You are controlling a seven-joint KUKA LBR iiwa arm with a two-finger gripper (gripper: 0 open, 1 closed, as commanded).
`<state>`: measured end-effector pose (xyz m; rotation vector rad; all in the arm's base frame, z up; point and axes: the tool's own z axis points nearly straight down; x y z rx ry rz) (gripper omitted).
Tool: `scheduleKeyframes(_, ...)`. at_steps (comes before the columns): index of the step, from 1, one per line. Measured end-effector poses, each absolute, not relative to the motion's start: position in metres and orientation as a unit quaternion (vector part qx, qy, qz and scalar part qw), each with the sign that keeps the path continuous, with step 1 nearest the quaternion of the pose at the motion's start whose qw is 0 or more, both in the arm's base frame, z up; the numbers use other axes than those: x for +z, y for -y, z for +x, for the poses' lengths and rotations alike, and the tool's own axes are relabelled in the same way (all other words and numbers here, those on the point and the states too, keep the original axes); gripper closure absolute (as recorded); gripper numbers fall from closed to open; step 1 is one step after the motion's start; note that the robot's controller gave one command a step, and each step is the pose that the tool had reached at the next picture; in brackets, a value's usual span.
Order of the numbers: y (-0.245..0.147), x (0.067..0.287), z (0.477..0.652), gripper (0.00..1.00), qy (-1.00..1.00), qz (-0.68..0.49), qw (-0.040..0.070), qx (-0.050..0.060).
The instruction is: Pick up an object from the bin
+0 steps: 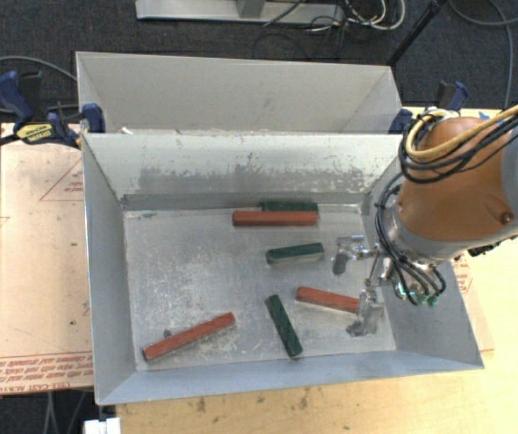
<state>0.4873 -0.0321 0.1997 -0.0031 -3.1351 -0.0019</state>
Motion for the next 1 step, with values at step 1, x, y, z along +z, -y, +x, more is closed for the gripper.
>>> scheduleKeyframes(1, 0.0425, 0.0664, 0.5206, 0.00, 0.996, -0.087, 0.002, -0.001)
